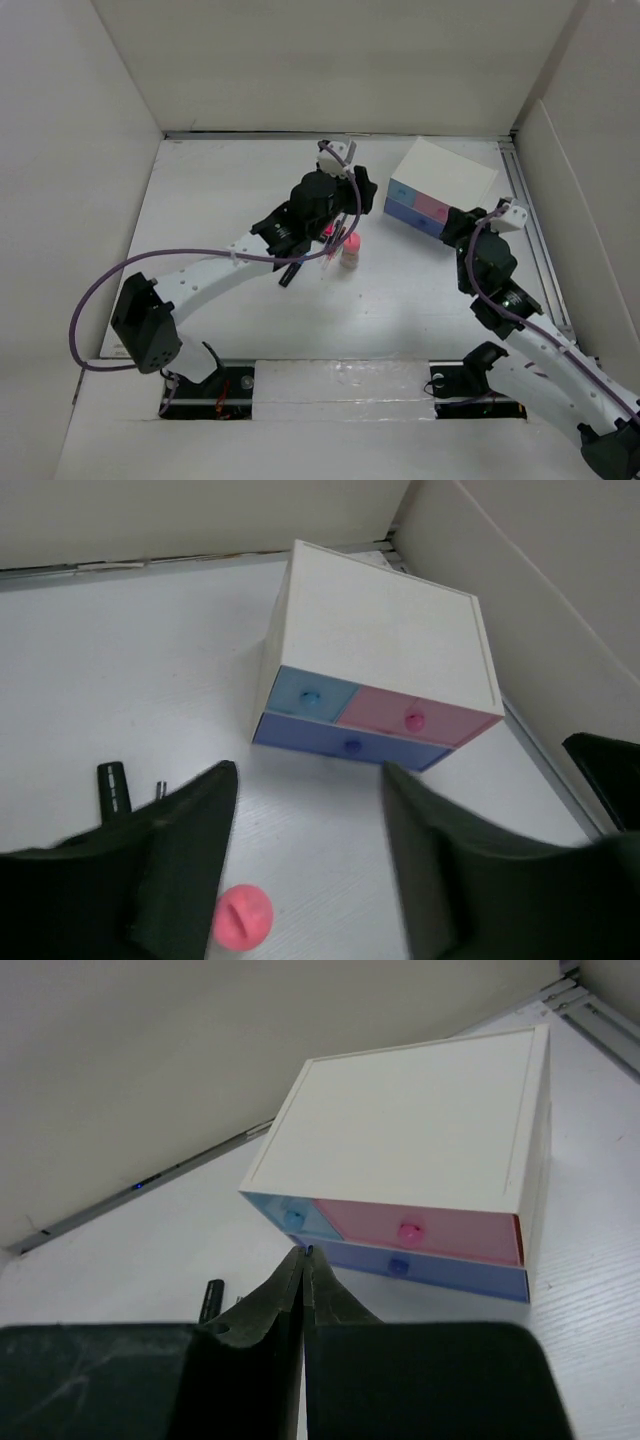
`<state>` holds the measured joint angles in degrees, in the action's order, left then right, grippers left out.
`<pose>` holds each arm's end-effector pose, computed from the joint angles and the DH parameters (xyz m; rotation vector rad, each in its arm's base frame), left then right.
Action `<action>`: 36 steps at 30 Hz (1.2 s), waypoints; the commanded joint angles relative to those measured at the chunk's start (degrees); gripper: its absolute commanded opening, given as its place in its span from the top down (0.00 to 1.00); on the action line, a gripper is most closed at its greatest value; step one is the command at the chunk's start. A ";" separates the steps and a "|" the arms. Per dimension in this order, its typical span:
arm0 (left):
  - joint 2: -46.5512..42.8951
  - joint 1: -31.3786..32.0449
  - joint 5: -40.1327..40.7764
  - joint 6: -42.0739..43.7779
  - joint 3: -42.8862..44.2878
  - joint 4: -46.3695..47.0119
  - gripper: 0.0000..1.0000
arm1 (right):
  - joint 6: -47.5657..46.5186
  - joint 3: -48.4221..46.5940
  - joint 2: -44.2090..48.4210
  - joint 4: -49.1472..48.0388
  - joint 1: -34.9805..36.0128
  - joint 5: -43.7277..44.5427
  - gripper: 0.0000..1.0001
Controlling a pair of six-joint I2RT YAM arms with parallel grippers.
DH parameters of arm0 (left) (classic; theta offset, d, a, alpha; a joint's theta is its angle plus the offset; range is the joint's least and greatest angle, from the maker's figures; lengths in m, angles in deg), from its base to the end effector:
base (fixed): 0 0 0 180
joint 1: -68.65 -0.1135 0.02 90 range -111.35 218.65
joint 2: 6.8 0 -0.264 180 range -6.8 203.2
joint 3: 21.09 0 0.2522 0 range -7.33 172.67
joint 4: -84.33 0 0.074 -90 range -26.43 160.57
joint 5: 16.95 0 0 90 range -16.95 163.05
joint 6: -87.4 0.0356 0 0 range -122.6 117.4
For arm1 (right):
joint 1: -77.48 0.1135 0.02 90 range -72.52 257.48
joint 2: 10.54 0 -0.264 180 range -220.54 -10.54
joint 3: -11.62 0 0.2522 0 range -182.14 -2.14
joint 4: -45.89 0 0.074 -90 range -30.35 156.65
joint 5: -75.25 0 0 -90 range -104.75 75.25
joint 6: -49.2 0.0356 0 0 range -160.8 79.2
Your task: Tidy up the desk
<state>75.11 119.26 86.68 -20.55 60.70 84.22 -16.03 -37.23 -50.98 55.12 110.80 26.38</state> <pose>0.2246 -0.2603 0.3739 0.2694 1.6024 -0.7458 0.1544 0.0735 0.3202 0.4377 1.5244 0.2240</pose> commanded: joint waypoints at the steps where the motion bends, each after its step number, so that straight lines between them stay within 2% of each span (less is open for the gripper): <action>1: 3.77 -0.07 -2.55 1.87 7.53 -1.68 0.55 | 1.41 -0.15 0.11 -0.56 -1.77 -2.01 1.00; 4: 8.26 -0.07 -2.29 2.66 12.36 -4.58 0.85 | 2.82 -0.42 -0.33 0.67 -3.52 -3.24 1.00; 7: 12.91 -0.07 -2.12 3.89 17.20 -6.96 0.91 | 3.35 -0.07 0.36 0.93 -4.84 -4.29 1.00; 9: 16.85 -0.07 -1.59 4.68 20.28 -10.02 0.91 | 3.87 0.46 1.07 0.93 -5.37 -4.47 1.00; 12: 21.17 -0.07 -1.59 6.00 24.60 -11.19 0.72 | 4.31 0.81 2.04 0.84 -6.42 -4.65 1.00; 13: 22.06 -0.59 -2.11 6.35 26.17 -11.62 0.62 | 4.32 0.99 2.21 0.84 -6.43 -4.82 0.94; 15: 24.60 -0.60 -2.55 6.70 27.94 -12.94 0.60 | 4.40 0.82 2.04 0.93 -6.43 -5.44 0.83; 16: 25.40 -0.60 -2.81 6.71 29.60 -13.12 0.60 | 4.40 0.90 2.04 0.93 -6.95 -5.53 0.66; 18: 27.50 -0.60 -2.99 7.49 30.93 -13.39 0.60 | 4.58 0.99 2.30 0.84 -6.95 -5.53 0.56; 20: 29.61 -0.60 -3.61 7.85 34.00 -15.30 0.64 | 4.76 1.43 2.91 0.67 -6.95 -5.53 0.55; 31: 36.48 -0.60 -3.61 9.25 39.11 -16.73 0.74 | 4.32 1.52 2.48 -0.03 -6.95 -7.46 0.56; 36: 38.85 -0.60 -4.31 9.61 39.38 -14.80 0.74 | 3.97 1.60 2.57 -0.56 -7.48 -8.08 0.56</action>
<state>113.62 118.80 83.00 -12.01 98.08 67.78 -11.87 -35.83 -48.56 56.67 103.72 19.25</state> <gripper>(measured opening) 0.261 0.445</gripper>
